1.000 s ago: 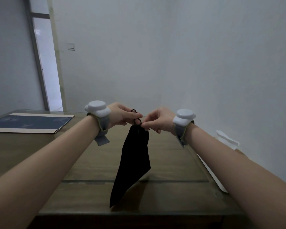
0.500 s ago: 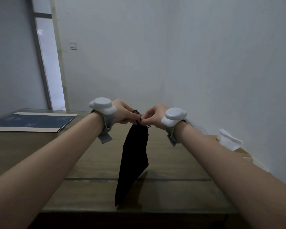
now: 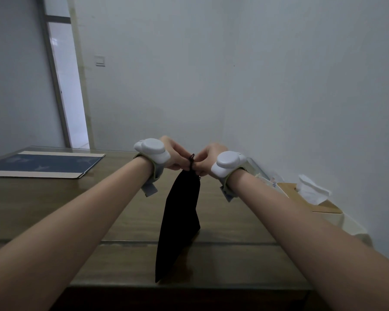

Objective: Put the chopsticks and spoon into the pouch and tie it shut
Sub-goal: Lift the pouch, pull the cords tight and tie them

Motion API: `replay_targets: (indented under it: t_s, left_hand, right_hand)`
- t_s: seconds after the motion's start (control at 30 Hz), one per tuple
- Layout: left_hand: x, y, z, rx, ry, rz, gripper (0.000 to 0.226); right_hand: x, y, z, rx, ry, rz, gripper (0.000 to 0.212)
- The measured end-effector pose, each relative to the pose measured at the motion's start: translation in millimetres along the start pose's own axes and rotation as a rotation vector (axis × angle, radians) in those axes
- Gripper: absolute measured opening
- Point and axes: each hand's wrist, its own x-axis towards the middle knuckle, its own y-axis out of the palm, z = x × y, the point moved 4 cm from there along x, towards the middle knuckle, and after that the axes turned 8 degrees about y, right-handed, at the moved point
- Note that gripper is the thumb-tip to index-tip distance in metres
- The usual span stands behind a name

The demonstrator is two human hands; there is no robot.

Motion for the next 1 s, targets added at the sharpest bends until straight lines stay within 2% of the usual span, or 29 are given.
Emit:
replay_targets:
  t_s: [0.13,0.23,0.33,0.4,0.53,0.7,0.87,1.0]
  left_hand:
    - [2.6,1.8,-1.7,0.06,0.004,-0.02,0.019]
    - [4.4,2.9,-3.9,0.103,0.022,-0.019,0.022]
    - [6.2,4.7,-3.5,0.145,0.037,-0.053,0.022]
    - [6.4,7.7,-2.9,0.183,0.048,-0.079,0.022]
    - [5.0,8.0,-3.8,0.214,0.08,-0.102,0.022]
    - [2.7,1.3,4.1,0.007,0.046,-0.101,0.019]
    - [2.8,-4.4,6.6,0.052,0.046,-0.062,0.013]
    - [5.0,-7.9,7.0,0.197,0.057,-0.039,0.018]
  right_hand:
    - [4.0,2.2,-7.6,-0.05,0.004,0.035,0.019]
    - [7.8,4.3,-12.1,0.027,0.02,0.091,0.02]
    - [9.9,4.4,-13.3,0.145,0.048,0.147,0.035]
    - [13.3,4.9,-15.1,0.191,0.08,0.116,0.045]
    - [17.6,5.2,-19.3,0.189,0.088,0.064,0.034]
    - [17.8,3.7,-24.4,0.338,0.037,0.151,0.036]
    - [18.0,-1.1,-23.4,0.213,-0.025,0.149,0.036]
    - [20.1,-3.1,-25.9,0.156,-0.037,0.122,0.039]
